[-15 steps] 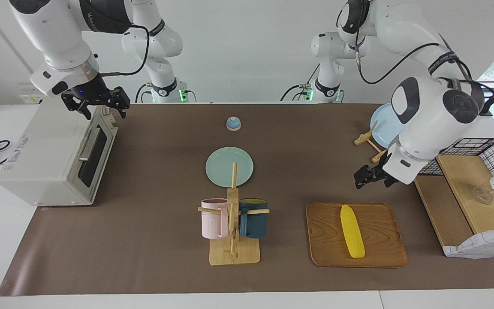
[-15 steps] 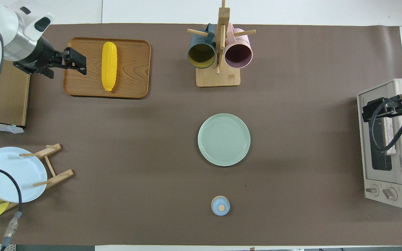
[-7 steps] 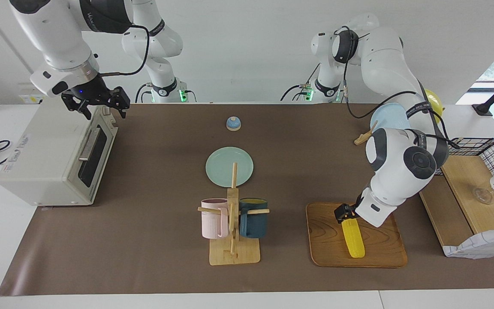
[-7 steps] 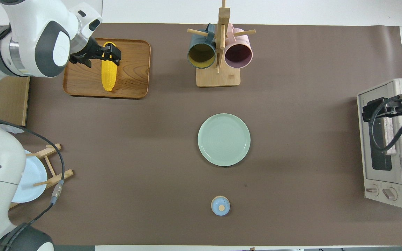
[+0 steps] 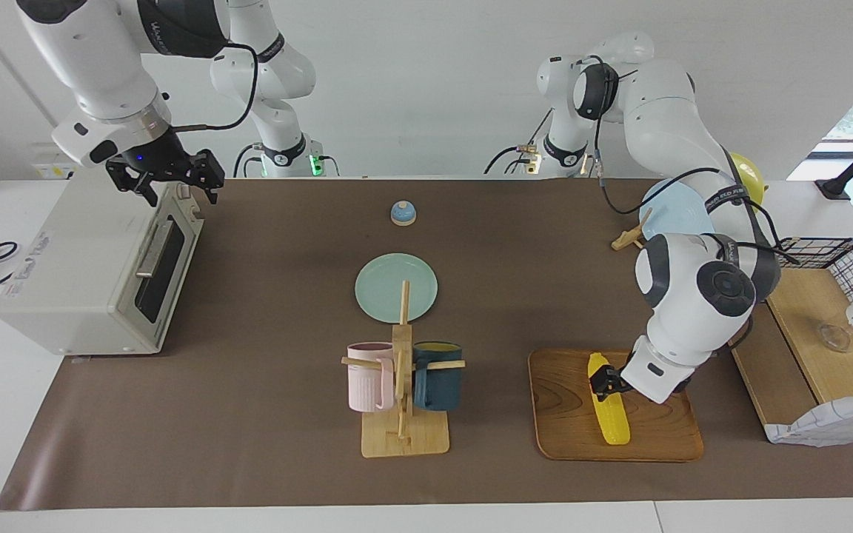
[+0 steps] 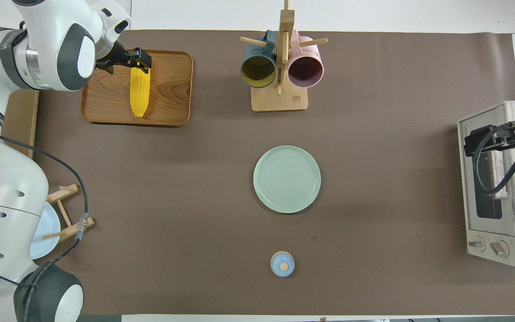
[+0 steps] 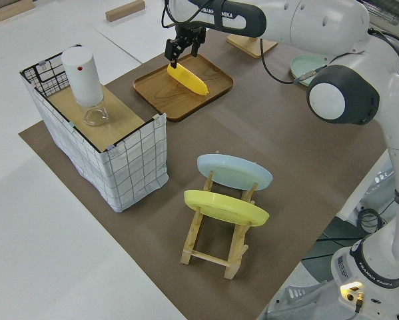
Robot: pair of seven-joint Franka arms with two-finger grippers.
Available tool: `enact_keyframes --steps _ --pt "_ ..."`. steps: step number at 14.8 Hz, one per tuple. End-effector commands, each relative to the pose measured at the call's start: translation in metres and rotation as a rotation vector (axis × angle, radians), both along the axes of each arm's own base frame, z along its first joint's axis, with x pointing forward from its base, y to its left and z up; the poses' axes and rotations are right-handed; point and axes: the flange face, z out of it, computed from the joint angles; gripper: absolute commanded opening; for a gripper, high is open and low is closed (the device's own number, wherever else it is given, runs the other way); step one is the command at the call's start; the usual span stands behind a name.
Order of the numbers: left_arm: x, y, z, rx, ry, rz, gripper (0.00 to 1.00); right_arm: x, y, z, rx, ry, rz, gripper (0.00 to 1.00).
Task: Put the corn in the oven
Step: 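Reach the left gripper to the yellow corn and grasp it, then lift the corn off the wooden tray toward the green plate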
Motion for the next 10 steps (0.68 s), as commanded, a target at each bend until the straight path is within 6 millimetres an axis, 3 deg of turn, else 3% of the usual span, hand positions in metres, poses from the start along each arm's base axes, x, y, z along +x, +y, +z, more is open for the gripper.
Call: enact_keyframes --steps 1,6,10 --pt "0.010 0.001 -0.034 0.027 -0.010 -0.020 1.00 -0.003 0.000 0.003 0.028 0.004 -0.020 1.00" --pt "0.009 -0.005 -0.037 0.014 -0.017 -0.029 1.00 -0.003 0.000 0.003 0.028 0.004 -0.020 1.00" --pt "0.006 -0.001 -0.056 0.029 -0.003 -0.087 1.00 -0.003 0.000 0.003 0.028 0.004 -0.020 1.00"
